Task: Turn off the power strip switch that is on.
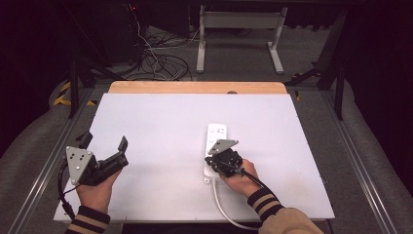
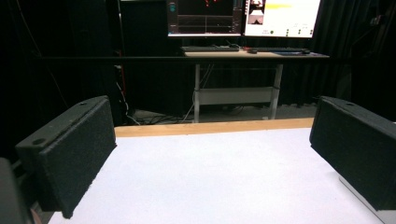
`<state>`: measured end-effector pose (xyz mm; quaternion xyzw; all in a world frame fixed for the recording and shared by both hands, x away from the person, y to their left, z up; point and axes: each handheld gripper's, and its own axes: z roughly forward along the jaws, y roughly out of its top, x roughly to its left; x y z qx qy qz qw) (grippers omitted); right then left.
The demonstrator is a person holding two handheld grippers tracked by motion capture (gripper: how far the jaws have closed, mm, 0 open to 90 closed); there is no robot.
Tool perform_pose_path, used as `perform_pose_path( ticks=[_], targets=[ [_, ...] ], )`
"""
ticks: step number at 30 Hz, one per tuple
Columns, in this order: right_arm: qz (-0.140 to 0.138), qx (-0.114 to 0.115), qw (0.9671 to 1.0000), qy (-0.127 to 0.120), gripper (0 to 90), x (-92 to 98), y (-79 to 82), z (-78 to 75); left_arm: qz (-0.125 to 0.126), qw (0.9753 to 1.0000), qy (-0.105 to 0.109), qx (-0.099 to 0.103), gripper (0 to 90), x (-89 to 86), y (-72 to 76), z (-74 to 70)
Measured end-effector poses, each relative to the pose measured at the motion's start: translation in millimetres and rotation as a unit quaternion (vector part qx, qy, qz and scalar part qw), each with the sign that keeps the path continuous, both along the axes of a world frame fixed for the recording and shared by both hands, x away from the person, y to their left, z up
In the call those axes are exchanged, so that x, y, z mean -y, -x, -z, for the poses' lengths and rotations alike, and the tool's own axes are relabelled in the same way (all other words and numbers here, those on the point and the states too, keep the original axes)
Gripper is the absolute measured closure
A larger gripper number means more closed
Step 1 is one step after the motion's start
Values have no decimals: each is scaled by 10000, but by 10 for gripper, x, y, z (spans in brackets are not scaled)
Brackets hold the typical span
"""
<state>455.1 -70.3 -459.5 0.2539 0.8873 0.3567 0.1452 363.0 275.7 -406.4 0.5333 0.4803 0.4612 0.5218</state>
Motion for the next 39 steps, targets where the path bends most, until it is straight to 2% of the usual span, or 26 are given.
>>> perform_pose_path(
  ticks=[29, 39],
  targets=[
    [-7, -116, 9999, -100, 900, 21, -27, 0, -5, 10000, 67, -66, 11, -7, -20, 13],
    [-9, -80, 9999, -73, 900, 16, -21, -2, -11, 10000, 64, -44, 11, -15, -11, 6]
  ],
)
